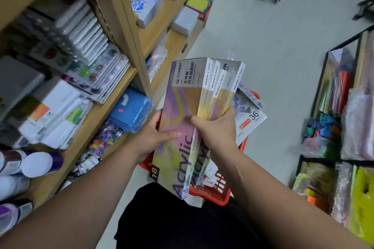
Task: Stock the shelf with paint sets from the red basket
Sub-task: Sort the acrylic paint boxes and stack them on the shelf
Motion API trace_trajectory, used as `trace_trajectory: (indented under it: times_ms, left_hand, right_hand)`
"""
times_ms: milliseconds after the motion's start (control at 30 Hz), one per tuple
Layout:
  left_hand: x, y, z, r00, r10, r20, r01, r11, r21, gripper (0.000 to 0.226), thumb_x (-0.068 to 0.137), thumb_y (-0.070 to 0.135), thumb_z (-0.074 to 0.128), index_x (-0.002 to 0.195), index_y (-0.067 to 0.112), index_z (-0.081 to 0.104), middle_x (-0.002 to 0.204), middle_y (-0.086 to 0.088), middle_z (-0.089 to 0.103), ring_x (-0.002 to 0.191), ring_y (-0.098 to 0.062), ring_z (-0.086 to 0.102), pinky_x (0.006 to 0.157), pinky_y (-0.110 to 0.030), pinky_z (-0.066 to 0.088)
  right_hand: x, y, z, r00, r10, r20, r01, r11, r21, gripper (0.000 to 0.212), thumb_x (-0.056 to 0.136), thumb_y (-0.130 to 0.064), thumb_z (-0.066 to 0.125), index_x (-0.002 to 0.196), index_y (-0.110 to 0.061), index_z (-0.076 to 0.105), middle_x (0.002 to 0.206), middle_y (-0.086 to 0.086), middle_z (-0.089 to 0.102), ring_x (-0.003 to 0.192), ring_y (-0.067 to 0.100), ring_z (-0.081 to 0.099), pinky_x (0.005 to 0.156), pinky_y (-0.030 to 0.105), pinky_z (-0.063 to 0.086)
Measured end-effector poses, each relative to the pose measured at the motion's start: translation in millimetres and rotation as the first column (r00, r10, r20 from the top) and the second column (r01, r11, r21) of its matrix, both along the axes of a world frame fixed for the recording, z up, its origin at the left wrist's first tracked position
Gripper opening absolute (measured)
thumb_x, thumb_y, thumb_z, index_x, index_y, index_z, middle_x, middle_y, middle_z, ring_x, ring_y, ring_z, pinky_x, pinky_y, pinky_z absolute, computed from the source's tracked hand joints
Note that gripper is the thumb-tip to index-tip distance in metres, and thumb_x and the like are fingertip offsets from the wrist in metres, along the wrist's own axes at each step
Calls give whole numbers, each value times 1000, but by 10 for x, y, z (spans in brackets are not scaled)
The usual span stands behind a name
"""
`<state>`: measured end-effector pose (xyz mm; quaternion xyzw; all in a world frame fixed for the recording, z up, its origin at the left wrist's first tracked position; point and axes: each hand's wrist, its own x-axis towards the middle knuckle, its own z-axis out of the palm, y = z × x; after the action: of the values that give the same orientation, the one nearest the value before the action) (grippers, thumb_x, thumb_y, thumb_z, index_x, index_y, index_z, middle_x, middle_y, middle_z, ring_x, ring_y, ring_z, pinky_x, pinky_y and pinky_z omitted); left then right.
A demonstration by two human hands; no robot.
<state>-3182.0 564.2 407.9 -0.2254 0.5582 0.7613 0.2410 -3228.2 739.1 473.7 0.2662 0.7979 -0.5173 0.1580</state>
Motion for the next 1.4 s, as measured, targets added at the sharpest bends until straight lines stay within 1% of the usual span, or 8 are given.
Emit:
trace_trajectory:
  times_ms: [233, 433, 600, 700, 900, 1033, 1300, 1400]
  left_hand:
    - [-111, 103, 441, 998, -5, -59, 4, 1000, -23, 126, 39, 42, 106, 149, 27, 44, 129, -9, 72, 118, -34, 69, 105, -59, 50]
    - [-99, 352, 894, 973, 144, -182, -168, 978, -124, 109, 20, 50, 104, 117, 25, 61, 110, -6, 79, 102, -27, 76, 85, -43, 62]
    - [-124, 464, 1477, 927, 160, -340, -274, 907, -320, 107, 31, 53, 104, 127, 29, 63, 122, -8, 75, 111, -29, 73, 91, -50, 60]
    - [-95, 387, 1935, 899, 150, -412, -354, 803, -480, 108, 32, 56, 101, 129, 28, 64, 121, -3, 74, 108, -18, 73, 86, -37, 61]
    - [222, 118, 2861, 912, 108, -395, -400, 449, -799, 138, 25, 74, 88, 149, 31, 45, 139, 4, 45, 129, -13, 49, 96, -24, 40]
    - [525, -181, 3257, 908, 94, -408, -413, 351, -840, 97, 37, 86, 85, 117, 35, 65, 123, 1, 68, 111, -20, 69, 100, -43, 55]
    - [623, -923, 3731, 911, -69, -406, -371, 292, -882, 96, 58, 73, 85, 141, 42, 49, 127, 29, 55, 121, -1, 53, 96, -20, 40]
    - [606, -1351, 3789, 931, -208, -301, -220, 341, -914, 84, 73, 83, 65, 142, 38, 50, 137, 22, 58, 128, -8, 53, 111, -28, 41]
  right_hand:
    - [-65, 146, 521, 996, 31, -79, -41, 991, -128, 73, 48, -32, 94, 104, -32, 48, 93, -4, 74, 80, 19, 76, 76, 49, 64]
    - [-184, 365, 914, 981, 109, -162, -152, 947, -283, 71, 57, -17, 93, 113, -27, 50, 96, 0, 75, 83, 22, 77, 75, 51, 65]
    - [-313, 542, 1259, 967, 118, -225, -207, 879, -430, 62, 66, -17, 91, 111, -23, 49, 99, 2, 74, 79, 14, 77, 69, 40, 65]
    - [-363, 518, 1511, 958, 102, -267, -242, 790, -563, 55, 75, -7, 87, 114, -17, 49, 99, 0, 71, 70, 4, 73, 59, 27, 58]
    - [-310, 148, 1934, 948, 173, -267, -318, 516, -795, 66, 65, -14, 88, 120, -20, 52, 110, 10, 77, 96, 35, 77, 83, 59, 62]
    - [-154, -268, 2184, 946, 235, -222, -302, 405, -863, 79, 52, -24, 93, 119, -25, 52, 117, 16, 74, 100, 43, 75, 87, 73, 54]
    - [-70, -941, 2442, 964, 166, -208, -254, 340, -905, 46, 70, -14, 85, 109, -2, 64, 105, 33, 69, 88, 49, 72, 81, 77, 53]
    - [-27, -1123, 2377, 982, 91, -166, -188, 352, -917, 79, 63, -22, 88, 132, 1, 56, 119, 27, 70, 99, 47, 73, 72, 61, 61]
